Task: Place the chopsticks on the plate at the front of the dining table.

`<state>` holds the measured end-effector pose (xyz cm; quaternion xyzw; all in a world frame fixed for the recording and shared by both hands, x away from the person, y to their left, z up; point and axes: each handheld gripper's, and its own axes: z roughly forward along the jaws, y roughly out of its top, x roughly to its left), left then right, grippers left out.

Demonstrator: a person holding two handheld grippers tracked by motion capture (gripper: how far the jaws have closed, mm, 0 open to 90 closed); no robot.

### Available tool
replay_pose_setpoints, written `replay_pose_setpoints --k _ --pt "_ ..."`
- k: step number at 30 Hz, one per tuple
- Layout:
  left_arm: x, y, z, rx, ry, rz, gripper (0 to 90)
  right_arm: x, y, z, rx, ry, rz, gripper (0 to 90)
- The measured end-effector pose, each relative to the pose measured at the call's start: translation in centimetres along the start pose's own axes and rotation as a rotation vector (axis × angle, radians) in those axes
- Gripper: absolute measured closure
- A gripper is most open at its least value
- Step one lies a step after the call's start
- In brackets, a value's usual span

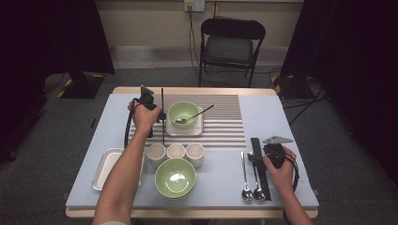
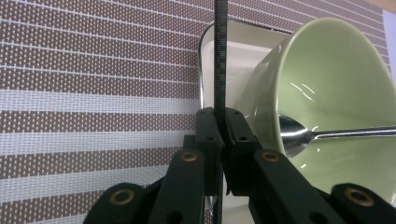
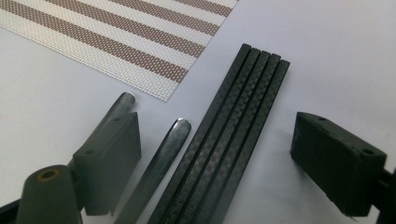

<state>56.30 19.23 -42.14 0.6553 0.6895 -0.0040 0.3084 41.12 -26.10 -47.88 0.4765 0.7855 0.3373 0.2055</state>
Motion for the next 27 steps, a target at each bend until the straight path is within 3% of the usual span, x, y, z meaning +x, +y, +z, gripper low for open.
replay_pose_setpoints --k 27 --pt "-0.45 -0.31 1.05 0.028 0.002 0.007 86.0 0.02 0.01 0.0 0.0 0.0 0.002 14.9"
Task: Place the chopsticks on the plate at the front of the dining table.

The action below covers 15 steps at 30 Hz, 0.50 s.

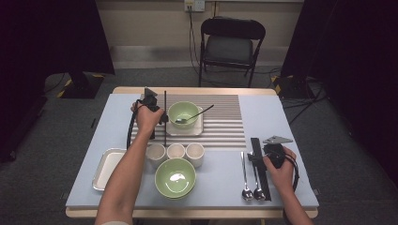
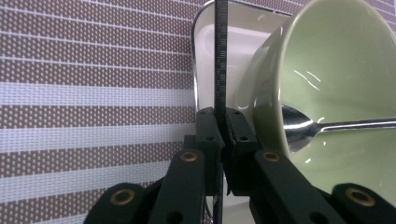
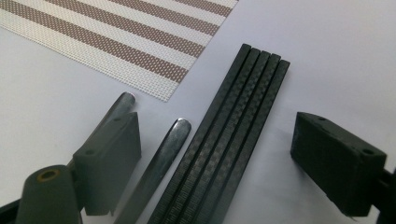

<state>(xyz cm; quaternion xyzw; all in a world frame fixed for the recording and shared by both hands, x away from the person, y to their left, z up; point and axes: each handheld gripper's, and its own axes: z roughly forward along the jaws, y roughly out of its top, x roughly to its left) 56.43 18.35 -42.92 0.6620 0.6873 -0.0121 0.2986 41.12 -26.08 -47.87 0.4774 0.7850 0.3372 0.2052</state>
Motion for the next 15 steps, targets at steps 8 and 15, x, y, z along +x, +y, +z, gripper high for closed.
replay_pose_setpoints --k 8,15 --pt "-0.01 0.01 0.14 0.017 0.007 -0.001 86.0 0.0 0.0 0.0 0.0 0.0 0.0 14.9" --pt "-0.03 -0.02 0.29 0.018 0.006 -0.009 85.9 0.0 0.0 0.0 0.0 0.0 0.0 14.9"
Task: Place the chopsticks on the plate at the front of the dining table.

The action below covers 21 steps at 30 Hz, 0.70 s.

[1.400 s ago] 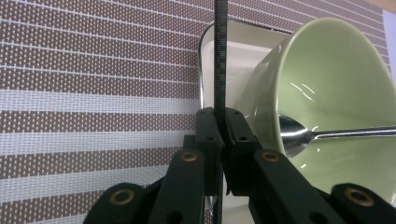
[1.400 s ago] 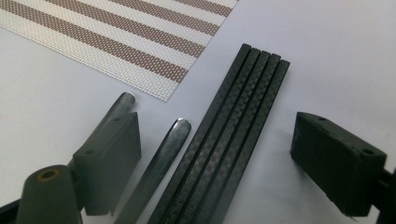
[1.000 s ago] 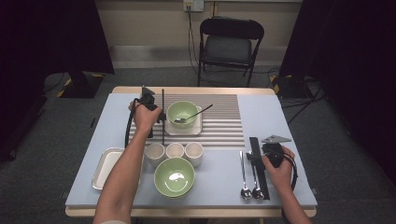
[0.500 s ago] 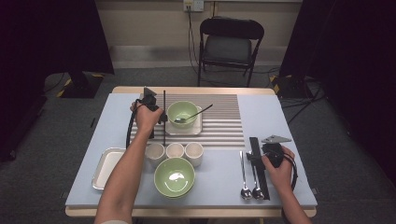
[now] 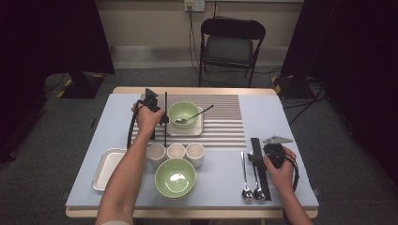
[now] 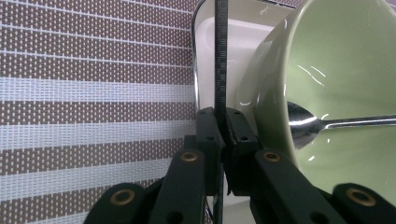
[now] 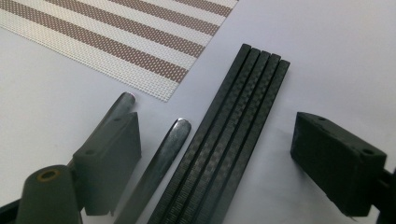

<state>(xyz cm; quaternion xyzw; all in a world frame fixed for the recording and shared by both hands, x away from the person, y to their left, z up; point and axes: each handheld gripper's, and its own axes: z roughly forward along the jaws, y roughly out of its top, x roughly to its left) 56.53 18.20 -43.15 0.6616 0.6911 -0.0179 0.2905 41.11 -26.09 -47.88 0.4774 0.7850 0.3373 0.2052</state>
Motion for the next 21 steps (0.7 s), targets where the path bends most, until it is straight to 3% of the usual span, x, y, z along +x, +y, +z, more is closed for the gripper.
replay_pose_setpoints --k 1,21 --pt "-0.04 -0.01 0.05 0.0 -0.015 -0.007 86.0 0.0 0.0 0.0 0.0 0.0 -0.001 14.9" --pt "0.31 -0.1 0.12 0.019 -0.025 -0.003 84.5 0.0 0.0 0.0 0.0 0.0 0.0 14.9"
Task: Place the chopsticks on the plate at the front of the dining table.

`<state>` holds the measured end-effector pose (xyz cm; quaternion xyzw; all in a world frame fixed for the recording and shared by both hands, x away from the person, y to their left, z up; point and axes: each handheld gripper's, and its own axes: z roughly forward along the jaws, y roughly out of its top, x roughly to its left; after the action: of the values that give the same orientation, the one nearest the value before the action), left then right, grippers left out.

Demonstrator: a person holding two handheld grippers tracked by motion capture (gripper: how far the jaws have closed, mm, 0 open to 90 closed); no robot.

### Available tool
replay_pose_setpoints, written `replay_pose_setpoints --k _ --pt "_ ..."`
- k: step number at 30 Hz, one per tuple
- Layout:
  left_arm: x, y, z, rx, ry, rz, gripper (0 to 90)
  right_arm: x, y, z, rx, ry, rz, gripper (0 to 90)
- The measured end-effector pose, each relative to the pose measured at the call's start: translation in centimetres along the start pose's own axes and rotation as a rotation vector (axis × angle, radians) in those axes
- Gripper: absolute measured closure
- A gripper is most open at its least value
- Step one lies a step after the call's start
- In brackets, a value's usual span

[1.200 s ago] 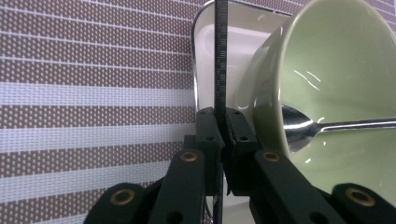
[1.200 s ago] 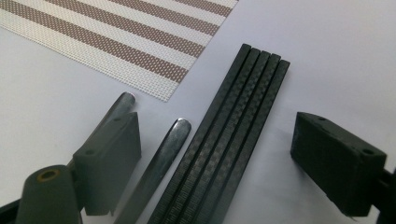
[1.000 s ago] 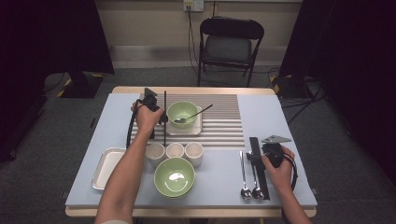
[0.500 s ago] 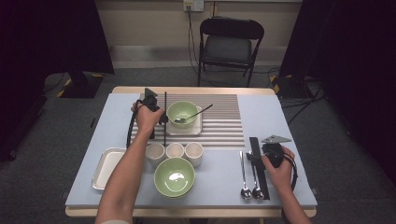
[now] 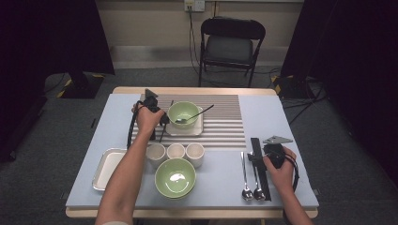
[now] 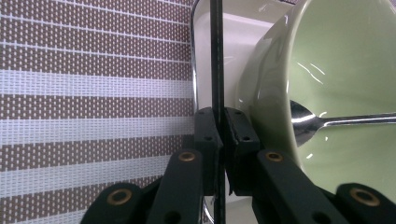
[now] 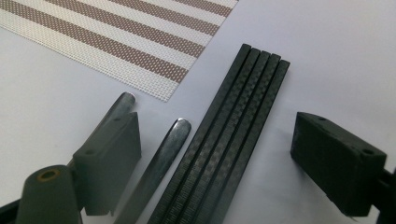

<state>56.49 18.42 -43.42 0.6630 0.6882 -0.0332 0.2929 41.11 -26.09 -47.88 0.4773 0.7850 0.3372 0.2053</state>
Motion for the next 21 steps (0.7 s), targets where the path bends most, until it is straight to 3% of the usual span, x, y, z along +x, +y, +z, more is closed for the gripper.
replay_pose_setpoints --k 4,11,13,14,21 --pt "-0.1 -0.04 -0.09 -0.009 -0.003 -0.017 83.8 -0.01 0.0 0.0 0.0 0.0 0.0 14.9" --pt "-0.13 -0.16 -0.17 0.011 -0.007 -0.011 83.4 -0.01 -0.01 0.01 -0.001 -0.001 -0.002 14.9" --pt "-0.06 -0.17 -0.33 0.025 0.007 0.009 83.5 -0.01 -0.01 0.01 -0.001 0.0 -0.002 14.9" --pt "-0.27 -0.24 -0.23 0.02 -0.001 -0.015 84.4 0.0 0.0 0.0 0.0 0.0 -0.001 14.9" --pt "-0.23 -0.2 -0.18 0.019 -0.01 -0.018 86.3 0.0 -0.01 0.01 -0.001 -0.001 -0.002 14.9"
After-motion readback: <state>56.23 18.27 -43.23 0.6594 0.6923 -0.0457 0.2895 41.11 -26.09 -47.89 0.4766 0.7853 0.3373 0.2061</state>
